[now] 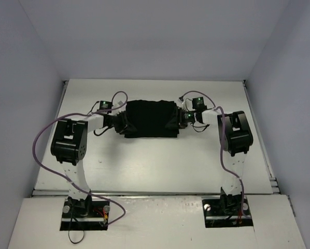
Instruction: Fold and stack the t-shirts
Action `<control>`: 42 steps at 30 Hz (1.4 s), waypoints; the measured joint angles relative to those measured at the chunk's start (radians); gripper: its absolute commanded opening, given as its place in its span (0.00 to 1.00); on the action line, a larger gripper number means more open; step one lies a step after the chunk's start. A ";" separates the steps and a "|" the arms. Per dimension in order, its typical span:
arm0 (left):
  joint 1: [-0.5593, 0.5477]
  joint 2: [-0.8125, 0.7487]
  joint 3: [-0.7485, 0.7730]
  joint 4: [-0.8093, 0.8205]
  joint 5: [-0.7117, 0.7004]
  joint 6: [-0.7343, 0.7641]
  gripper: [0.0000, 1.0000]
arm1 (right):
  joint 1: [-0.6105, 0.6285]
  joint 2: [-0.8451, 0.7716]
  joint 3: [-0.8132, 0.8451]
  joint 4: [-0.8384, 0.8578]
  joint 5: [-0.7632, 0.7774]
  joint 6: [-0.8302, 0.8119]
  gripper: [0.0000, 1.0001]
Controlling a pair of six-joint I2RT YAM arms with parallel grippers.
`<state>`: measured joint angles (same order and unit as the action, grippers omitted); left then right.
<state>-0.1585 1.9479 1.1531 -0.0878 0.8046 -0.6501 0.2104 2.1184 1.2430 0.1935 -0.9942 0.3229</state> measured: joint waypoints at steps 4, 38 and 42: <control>0.004 -0.066 0.105 -0.206 -0.089 0.081 0.48 | -0.007 -0.102 -0.012 -0.078 0.109 -0.012 0.46; 0.050 -1.203 0.260 -0.869 -1.079 0.478 0.84 | 0.023 -1.534 -0.124 -0.587 1.296 -0.266 1.00; 0.041 -1.234 0.235 -0.889 -1.128 0.464 0.84 | 0.039 -1.565 -0.151 -0.605 1.321 -0.268 1.00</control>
<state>-0.1176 0.7144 1.3879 -0.9767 -0.3234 -0.1863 0.2492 0.5531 1.0920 -0.4111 0.3269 0.0548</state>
